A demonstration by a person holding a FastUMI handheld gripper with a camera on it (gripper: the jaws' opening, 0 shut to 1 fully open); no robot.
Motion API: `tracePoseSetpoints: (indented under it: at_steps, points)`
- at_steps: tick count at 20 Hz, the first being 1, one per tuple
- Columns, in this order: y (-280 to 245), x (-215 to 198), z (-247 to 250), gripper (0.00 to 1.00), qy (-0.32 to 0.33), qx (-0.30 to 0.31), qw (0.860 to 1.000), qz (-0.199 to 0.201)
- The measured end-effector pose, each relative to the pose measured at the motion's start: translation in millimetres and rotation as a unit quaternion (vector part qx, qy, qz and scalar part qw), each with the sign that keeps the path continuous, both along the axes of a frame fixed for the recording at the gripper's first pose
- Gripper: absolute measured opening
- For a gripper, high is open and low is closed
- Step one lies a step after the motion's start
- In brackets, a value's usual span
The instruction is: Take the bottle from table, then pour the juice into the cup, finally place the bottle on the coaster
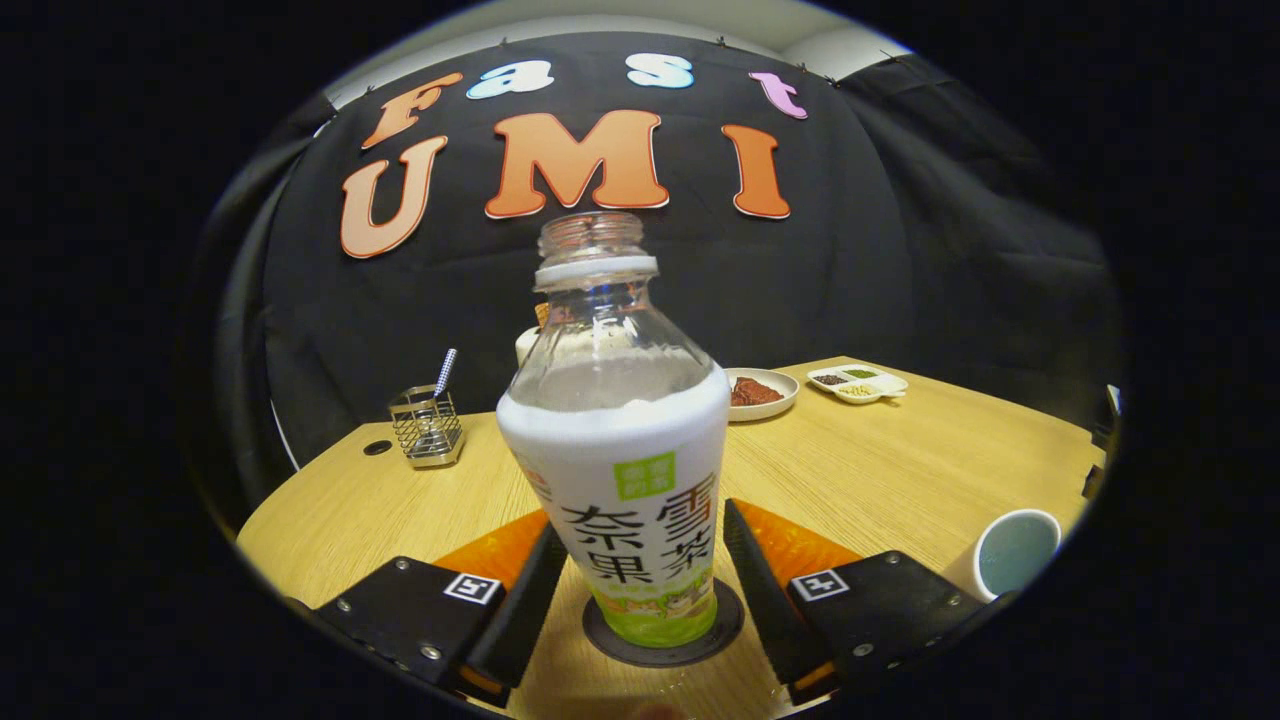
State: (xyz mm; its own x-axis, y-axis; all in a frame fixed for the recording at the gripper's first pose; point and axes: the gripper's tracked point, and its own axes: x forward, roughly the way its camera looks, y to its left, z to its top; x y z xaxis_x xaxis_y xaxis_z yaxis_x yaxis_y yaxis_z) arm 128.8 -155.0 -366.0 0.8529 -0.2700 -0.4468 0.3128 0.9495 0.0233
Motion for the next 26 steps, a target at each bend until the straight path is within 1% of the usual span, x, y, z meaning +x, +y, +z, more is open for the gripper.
tracePoseSetpoints:
  at_steps: [2,6,8,10,12,16,18,20,23,26]
  points:
    - [3,-4,12,0.97,-0.007,-0.012,1.0,0.006]
    - [14,-17,50,0.97,-0.03,-0.026,0.999,0.019]
    - [25,-26,75,0.97,-0.045,-0.021,0.998,0.024]
    - [38,-33,108,0.97,-0.069,-0.023,0.997,0.027]
    - [55,-39,144,0.97,-0.087,-0.035,0.995,0.039]
    - [97,-52,219,0.97,-0.122,-0.054,0.988,0.08]
    - [129,-61,251,0.97,-0.138,-0.051,0.981,0.124]
    - [151,-70,281,0.97,-0.145,-0.061,0.975,0.156]
    - [174,-83,313,0.97,-0.162,-0.057,0.969,0.179]
    - [177,-98,337,0.98,-0.189,-0.042,0.966,0.172]
